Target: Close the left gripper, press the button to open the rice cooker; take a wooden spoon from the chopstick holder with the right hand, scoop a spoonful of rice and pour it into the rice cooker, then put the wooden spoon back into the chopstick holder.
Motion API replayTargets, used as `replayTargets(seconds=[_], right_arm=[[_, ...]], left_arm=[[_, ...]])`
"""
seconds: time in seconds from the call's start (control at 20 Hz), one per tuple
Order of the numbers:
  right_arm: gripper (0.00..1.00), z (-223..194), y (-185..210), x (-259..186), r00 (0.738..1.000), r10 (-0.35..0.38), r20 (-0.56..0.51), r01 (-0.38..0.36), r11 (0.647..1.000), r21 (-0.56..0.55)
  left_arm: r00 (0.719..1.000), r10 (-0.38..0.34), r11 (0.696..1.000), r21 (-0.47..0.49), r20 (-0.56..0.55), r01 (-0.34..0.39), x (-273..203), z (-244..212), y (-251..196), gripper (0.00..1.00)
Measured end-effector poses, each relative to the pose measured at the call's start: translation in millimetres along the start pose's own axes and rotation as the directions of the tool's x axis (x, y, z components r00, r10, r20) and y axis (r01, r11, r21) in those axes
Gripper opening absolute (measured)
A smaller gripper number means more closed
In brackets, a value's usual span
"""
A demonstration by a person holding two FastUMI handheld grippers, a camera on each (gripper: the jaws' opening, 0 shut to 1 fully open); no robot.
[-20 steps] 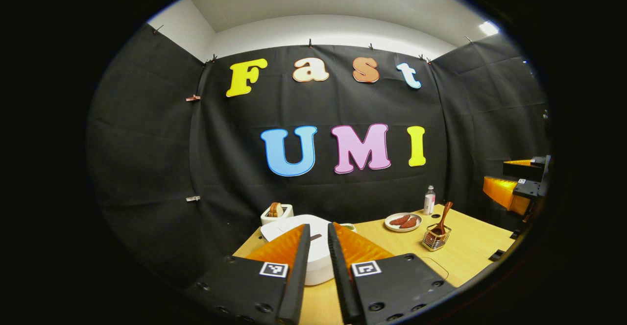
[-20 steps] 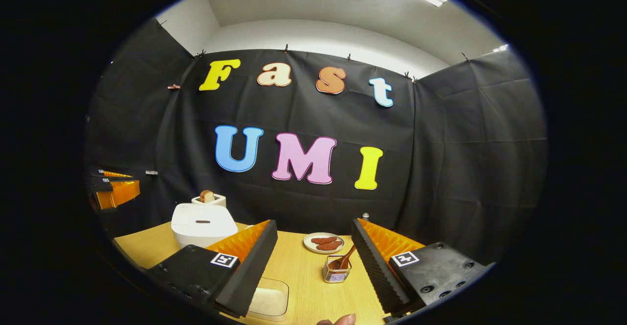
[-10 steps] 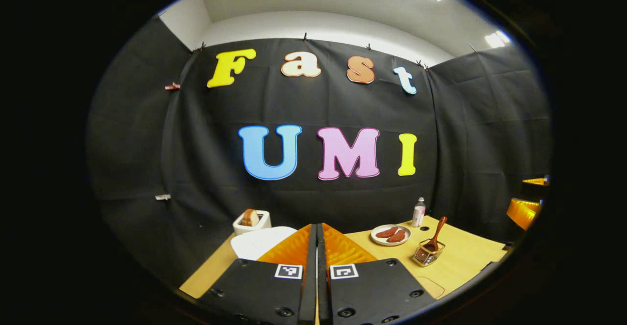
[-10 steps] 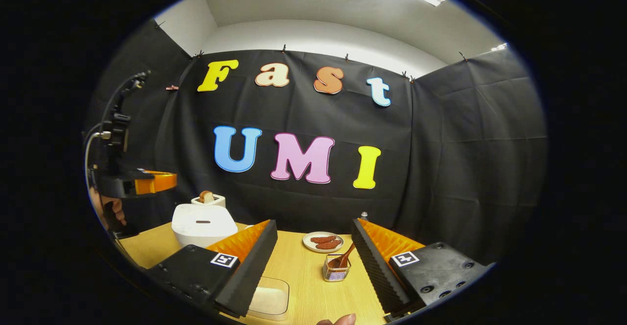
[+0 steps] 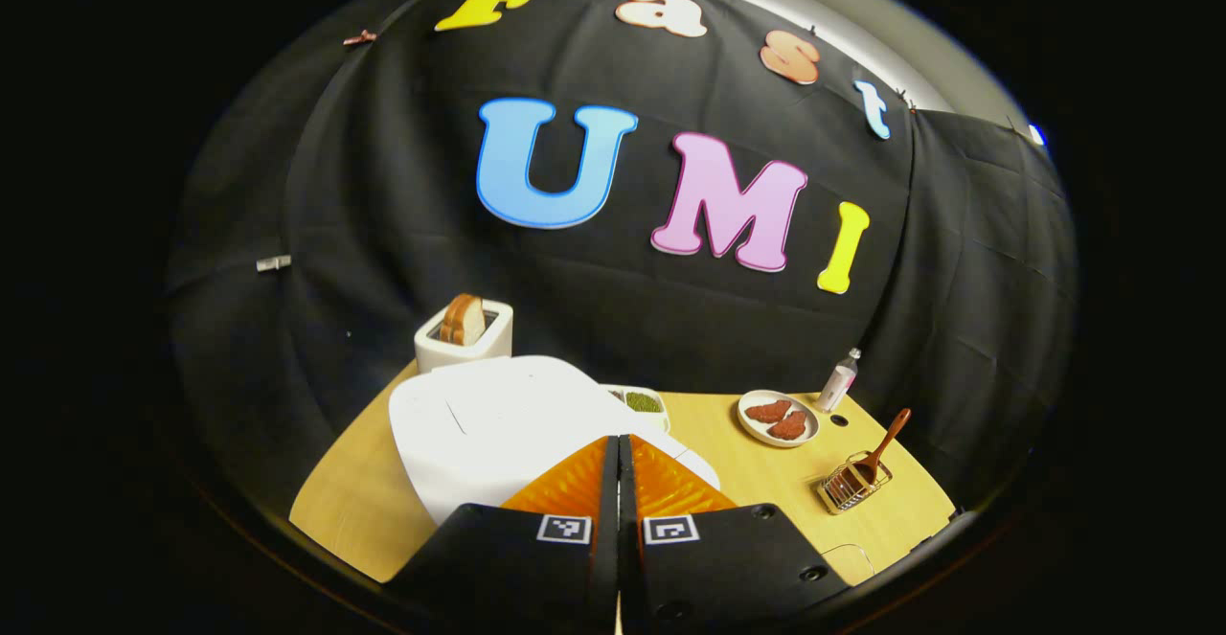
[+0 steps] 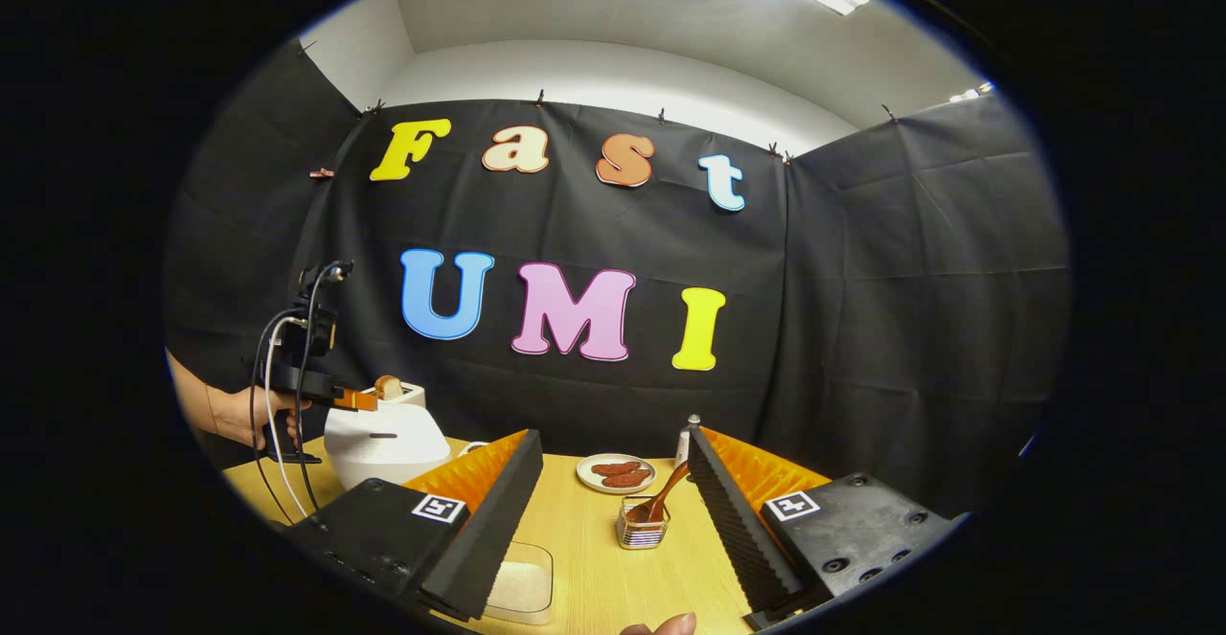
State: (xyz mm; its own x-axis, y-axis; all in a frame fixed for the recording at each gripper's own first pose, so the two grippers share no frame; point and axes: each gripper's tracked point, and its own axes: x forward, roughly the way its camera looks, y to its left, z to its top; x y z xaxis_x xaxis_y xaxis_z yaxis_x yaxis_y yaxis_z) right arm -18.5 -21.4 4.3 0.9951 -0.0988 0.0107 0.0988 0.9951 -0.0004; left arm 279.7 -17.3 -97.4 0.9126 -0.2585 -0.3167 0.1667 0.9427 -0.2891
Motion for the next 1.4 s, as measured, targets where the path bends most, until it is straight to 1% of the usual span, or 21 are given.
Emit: replayTargets(seconds=[0.15,0.2,0.25,0.3,0.5,0.55,0.65,0.75,0.8,0.85,0.9,0.95,1.0,1.1,1.15,1.25,1.4], right_arm=[[0.97,0,-4,0,1.000,-0.016,0.000,0.016,1.000,-0.011],[0.97,-1,-5,1,1.000,-0.019,-0.002,0.019,1.000,-0.011],[0.97,-4,-6,1,1.000,-0.021,-0.008,0.021,1.000,-0.010],[0.97,-5,-6,1,1.000,-0.022,-0.012,0.022,1.000,-0.008],[0.97,-7,-5,5,1.000,-0.025,-0.020,0.024,1.000,-0.013],[0.97,-6,-5,6,0.999,-0.026,-0.018,0.026,1.000,-0.015],[0.97,-6,-5,7,0.999,-0.028,-0.018,0.028,1.000,-0.012],[0.97,-8,-6,8,0.999,-0.032,-0.019,0.032,0.999,-0.009],[0.97,-8,-6,8,0.999,-0.032,-0.018,0.032,0.999,-0.006],[0.97,-8,-5,9,0.999,-0.031,-0.018,0.031,1.000,-0.003],[0.97,-9,-5,9,0.999,-0.031,-0.018,0.031,1.000,-0.001],[0.97,-8,-6,9,0.999,-0.032,-0.016,0.032,0.999,0.000],[0.98,-6,-7,8,0.999,-0.034,-0.010,0.034,0.999,0.001],[0.97,-6,-8,7,0.999,-0.037,-0.007,0.037,0.999,0.006],[0.97,-7,-9,7,0.999,-0.037,-0.008,0.037,0.999,0.009],[0.97,-8,-12,6,0.999,-0.039,-0.011,0.039,0.999,0.011],[0.97,-9,-12,4,0.999,-0.035,-0.014,0.035,0.999,0.016]], left_arm=[[0.997,-0.002,1.000,-0.019,-0.078,0.000,20,-15,7,0.06],[0.995,0.003,1.000,-0.008,-0.100,-0.004,25,-19,10,0.06],[0.993,0.009,1.000,0.009,-0.121,-0.008,30,-23,10,0.08],[0.991,0.013,1.000,0.023,-0.135,-0.010,35,-26,12,0.06],[0.981,0.021,0.998,0.061,-0.194,-0.010,44,-36,14,0.06],[0.982,0.021,0.998,0.067,-0.189,-0.008,47,-37,14,0.06],[0.973,0.031,0.998,0.052,-0.228,-0.020,45,-43,16,0.06],[0.971,0.025,0.999,0.033,-0.237,-0.017,40,-46,12,0.07],[0.964,0.021,1.000,0.017,-0.266,-0.017,40,-52,10,0.07],[0.965,0.020,1.000,0.005,-0.262,-0.019,38,-51,11,0.07],[0.959,0.020,1.000,-0.008,-0.283,-0.023,37,-53,10,0.07],[0.957,0.023,1.000,-0.007,-0.290,-0.026,37,-50,11,0.07],[0.955,0.030,1.000,0.014,-0.294,-0.027,36,-48,11,0.07],[0.961,0.041,0.998,0.063,-0.272,-0.025,39,-44,10,0.07],[0.969,0.048,0.996,0.086,-0.243,-0.028,39,-36,7,0.07],[0.983,0.061,0.992,0.124,-0.171,-0.040,35,-13,6,0.07],[0.994,0.087,0.981,0.177,-0.069,-0.074,28,23,8,0.07]])
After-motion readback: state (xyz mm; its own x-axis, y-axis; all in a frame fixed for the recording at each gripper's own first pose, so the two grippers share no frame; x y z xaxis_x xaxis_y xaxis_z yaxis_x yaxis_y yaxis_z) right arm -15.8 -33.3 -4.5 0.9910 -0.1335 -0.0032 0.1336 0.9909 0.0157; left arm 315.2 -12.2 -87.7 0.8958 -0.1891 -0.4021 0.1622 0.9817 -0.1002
